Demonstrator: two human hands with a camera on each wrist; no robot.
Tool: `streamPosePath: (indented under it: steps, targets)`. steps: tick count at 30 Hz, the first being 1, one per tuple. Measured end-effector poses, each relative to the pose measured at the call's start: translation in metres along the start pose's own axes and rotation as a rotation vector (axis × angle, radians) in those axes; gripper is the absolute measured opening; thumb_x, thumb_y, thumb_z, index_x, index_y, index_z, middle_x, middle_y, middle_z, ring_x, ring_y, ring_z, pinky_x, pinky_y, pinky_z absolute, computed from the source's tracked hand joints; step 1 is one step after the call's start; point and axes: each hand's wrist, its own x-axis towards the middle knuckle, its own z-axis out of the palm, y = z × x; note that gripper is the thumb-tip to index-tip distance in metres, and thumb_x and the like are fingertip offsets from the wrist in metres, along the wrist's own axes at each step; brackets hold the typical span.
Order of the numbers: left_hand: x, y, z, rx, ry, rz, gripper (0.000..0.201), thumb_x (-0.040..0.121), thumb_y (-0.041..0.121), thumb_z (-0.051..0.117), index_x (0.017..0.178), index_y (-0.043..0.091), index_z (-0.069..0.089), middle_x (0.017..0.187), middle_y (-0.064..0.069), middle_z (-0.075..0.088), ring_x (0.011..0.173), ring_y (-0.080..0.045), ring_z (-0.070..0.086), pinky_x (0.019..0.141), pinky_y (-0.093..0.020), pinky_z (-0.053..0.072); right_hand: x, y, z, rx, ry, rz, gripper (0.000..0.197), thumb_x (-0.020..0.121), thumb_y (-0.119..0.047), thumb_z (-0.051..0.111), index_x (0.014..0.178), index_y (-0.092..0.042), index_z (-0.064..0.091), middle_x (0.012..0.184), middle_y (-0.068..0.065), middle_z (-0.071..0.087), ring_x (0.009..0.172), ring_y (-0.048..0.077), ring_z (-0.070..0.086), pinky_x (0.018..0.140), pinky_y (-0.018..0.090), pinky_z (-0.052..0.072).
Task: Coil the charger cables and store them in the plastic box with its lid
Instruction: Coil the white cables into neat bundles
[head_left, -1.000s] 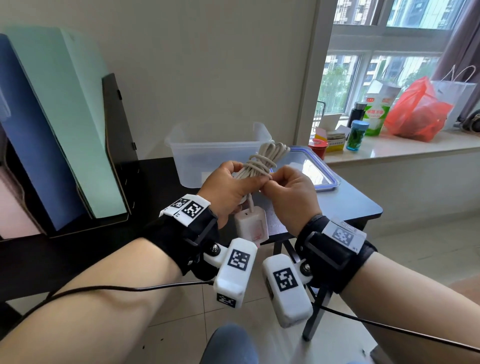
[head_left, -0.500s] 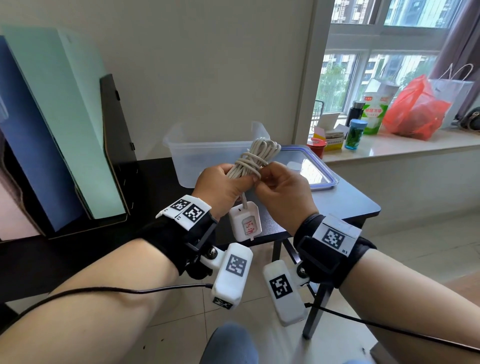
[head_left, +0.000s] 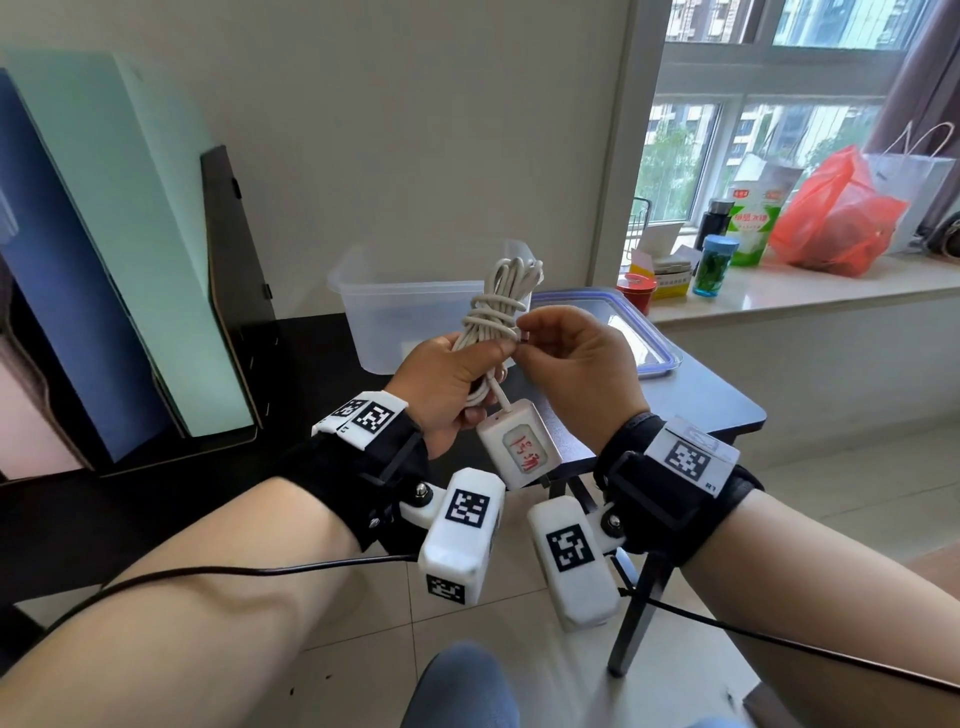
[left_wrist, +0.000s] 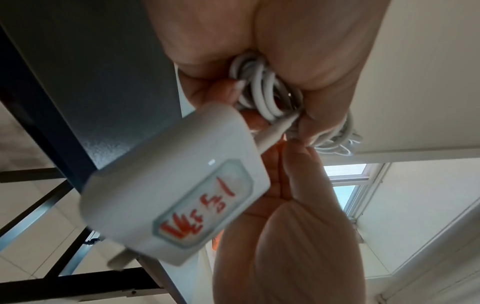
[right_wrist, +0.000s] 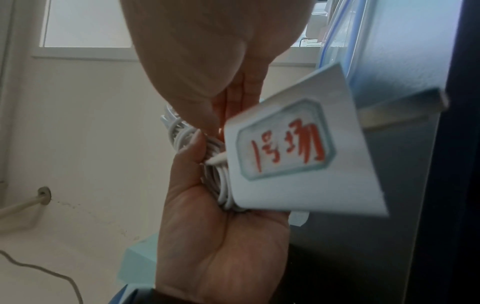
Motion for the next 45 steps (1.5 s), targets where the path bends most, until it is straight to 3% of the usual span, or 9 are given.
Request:
streamPosePath:
  steps: [9, 14, 18, 23, 28, 33, 37, 42, 45]
  targets:
    - [0.0, 0.002, 0.0, 0.127, -0.008, 0.015, 0.002, 0.088, 0.014, 0.058, 0.088, 0.015, 0.056, 0.062, -0.003, 0.052, 0.046, -0.014, 0.044, 0.039, -0.02, 0.029, -0.005, 0.0, 0.0, -0.183, 0.062, -0.127, 0.014, 0.075, -0.013, 0.069, 0.089, -0.015, 0.067, 0.074, -0.013, 0.065, 0.065, -0.001, 0.063, 0.07, 0.009, 0.051]
    - [0.0, -0.001, 0.002, 0.156, -0.015, -0.004, 0.015, 0.086, 0.011, 0.056, 0.101, 0.013, 0.055, 0.063, -0.004, 0.051, 0.044, -0.012, 0.045, 0.039, -0.019, 0.031, -0.004, 0.007, 0.002, -0.45, 0.106, -0.336, 0.017, 0.077, -0.021, 0.062, 0.086, -0.008, 0.068, 0.075, 0.003, 0.07, 0.066, 0.017, 0.065, 0.067, 0.027, 0.055]
    - [-0.002, -0.002, 0.002, 0.089, -0.04, -0.044, 0.028, 0.083, 0.003, 0.055, 0.108, 0.014, 0.051, 0.064, -0.003, 0.05, 0.043, -0.012, 0.044, 0.037, -0.017, 0.029, -0.002, 0.013, 0.001, -0.563, 0.137, -0.493, 0.024, 0.08, -0.026, 0.052, 0.077, -0.006, 0.065, 0.065, 0.006, 0.067, 0.055, 0.014, 0.053, 0.057, 0.019, 0.042]
    - [0.001, -0.005, -0.004, 0.039, -0.053, -0.046, 0.038, 0.077, -0.005, 0.05, 0.111, 0.012, 0.052, 0.06, -0.002, 0.049, 0.04, -0.011, 0.039, 0.036, -0.016, 0.028, 0.002, 0.013, 0.001, -0.653, 0.096, -0.598, 0.017, 0.079, -0.019, 0.058, 0.071, -0.005, 0.061, 0.058, 0.008, 0.063, 0.048, 0.025, 0.054, 0.046, 0.027, 0.047]
    - [0.002, -0.011, -0.002, -0.022, -0.059, -0.012, 0.019, 0.078, -0.003, 0.046, 0.087, 0.012, 0.054, 0.052, 0.0, 0.044, 0.036, -0.009, 0.035, 0.034, -0.015, 0.025, 0.005, 0.006, 0.005, -0.558, 0.043, -0.314, 0.014, 0.07, -0.014, 0.059, 0.063, -0.009, 0.049, 0.053, 0.001, 0.049, 0.051, 0.021, 0.039, 0.047, 0.02, 0.031]
    - [0.002, -0.014, 0.006, -0.062, 0.047, 0.016, 0.041, 0.065, 0.007, 0.056, 0.105, 0.014, 0.052, 0.061, -0.004, 0.052, 0.045, -0.015, 0.042, 0.042, -0.02, 0.032, 0.006, 0.005, 0.005, -0.237, -0.026, 0.035, 0.02, 0.071, -0.007, 0.058, 0.059, -0.013, 0.043, 0.055, -0.002, 0.04, 0.054, 0.012, 0.034, 0.046, 0.016, 0.03]
    - [0.003, -0.015, 0.009, 0.023, 0.182, 0.117, 0.045, 0.06, 0.014, 0.068, 0.097, 0.034, 0.052, 0.078, -0.007, 0.063, 0.063, -0.025, 0.053, 0.056, -0.034, 0.044, 0.004, 0.01, 0.004, -0.117, -0.004, 0.111, 0.025, 0.071, -0.005, 0.06, 0.056, -0.015, 0.042, 0.057, 0.001, 0.042, 0.054, 0.013, 0.036, 0.049, 0.023, 0.034]
    - [0.004, -0.016, 0.009, 0.102, 0.211, 0.19, 0.03, 0.067, 0.016, 0.078, 0.091, 0.029, 0.063, 0.092, -0.008, 0.068, 0.078, -0.026, 0.064, 0.073, -0.044, 0.054, 0.001, 0.015, 0.005, 0.037, 0.042, 0.164, 0.035, 0.073, -0.002, 0.064, 0.052, -0.017, 0.04, 0.05, -0.008, 0.044, 0.045, 0.003, 0.038, 0.047, 0.016, 0.036]
    - [0.005, -0.012, 0.004, 0.298, 0.214, 0.264, 0.025, 0.072, 0.022, 0.077, 0.094, 0.032, 0.067, 0.095, 0.001, 0.073, 0.088, -0.017, 0.069, 0.084, -0.037, 0.056, -0.001, 0.017, 0.006, 0.119, 0.099, 0.152, 0.036, 0.073, 0.002, 0.062, 0.051, -0.02, 0.044, 0.062, 0.005, 0.05, 0.053, 0.01, 0.04, 0.051, 0.021, 0.036]
